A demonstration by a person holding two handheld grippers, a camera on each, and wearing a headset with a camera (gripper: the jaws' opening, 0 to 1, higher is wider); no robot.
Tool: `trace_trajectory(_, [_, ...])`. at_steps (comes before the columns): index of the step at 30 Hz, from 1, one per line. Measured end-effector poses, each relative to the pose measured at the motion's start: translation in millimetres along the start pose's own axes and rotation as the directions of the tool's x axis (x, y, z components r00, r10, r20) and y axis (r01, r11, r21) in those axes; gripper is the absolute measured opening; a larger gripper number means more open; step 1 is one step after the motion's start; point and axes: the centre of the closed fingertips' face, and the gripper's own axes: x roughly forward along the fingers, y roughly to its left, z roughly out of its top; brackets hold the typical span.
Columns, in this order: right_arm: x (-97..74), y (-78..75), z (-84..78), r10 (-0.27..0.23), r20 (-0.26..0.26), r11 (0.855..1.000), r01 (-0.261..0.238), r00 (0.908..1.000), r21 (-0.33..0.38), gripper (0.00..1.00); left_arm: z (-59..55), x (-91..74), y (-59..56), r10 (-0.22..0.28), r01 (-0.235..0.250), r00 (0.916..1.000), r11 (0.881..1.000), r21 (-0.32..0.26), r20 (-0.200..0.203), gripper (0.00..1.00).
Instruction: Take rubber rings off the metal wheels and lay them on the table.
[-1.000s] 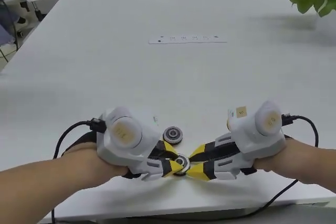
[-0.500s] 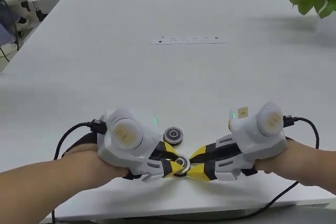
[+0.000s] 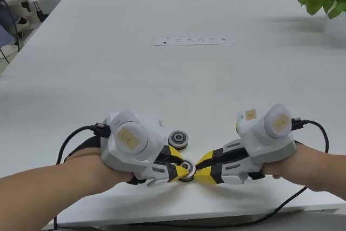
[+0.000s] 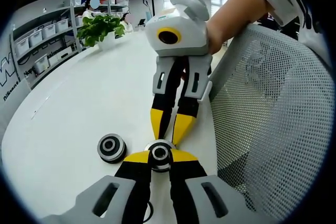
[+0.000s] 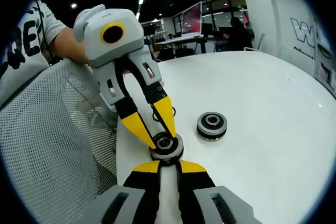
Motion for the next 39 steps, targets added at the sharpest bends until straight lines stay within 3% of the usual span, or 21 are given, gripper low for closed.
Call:
trace_trajectory(15, [0.0,1.7,-1.2,-0.024,-0.036,0.999,0.022,0.9991,-0.044,0.05,-0.4,-0.1,0.4,0.011,-0.011,0.9999,1.0,0.003,-0.004,0.08])
trace_trajectory(17, [-1.1,0.5,-2.4,-0.027,-0.043,0.999,0.026,0.9987,-0.043,0.0,-0.4,-0.2,0.4,0.011,-0.011,0.9999,1.0,0.003,-0.004,0.08])
trace_trajectory(39, [-2.9,-2.0,-1.5,-0.01,-0.015,0.998,0.011,0.9998,0.069,0.0,0.0,0.0,0.6,0.013,-0.013,0.9999,1.0,0.009,0.002,0.08])
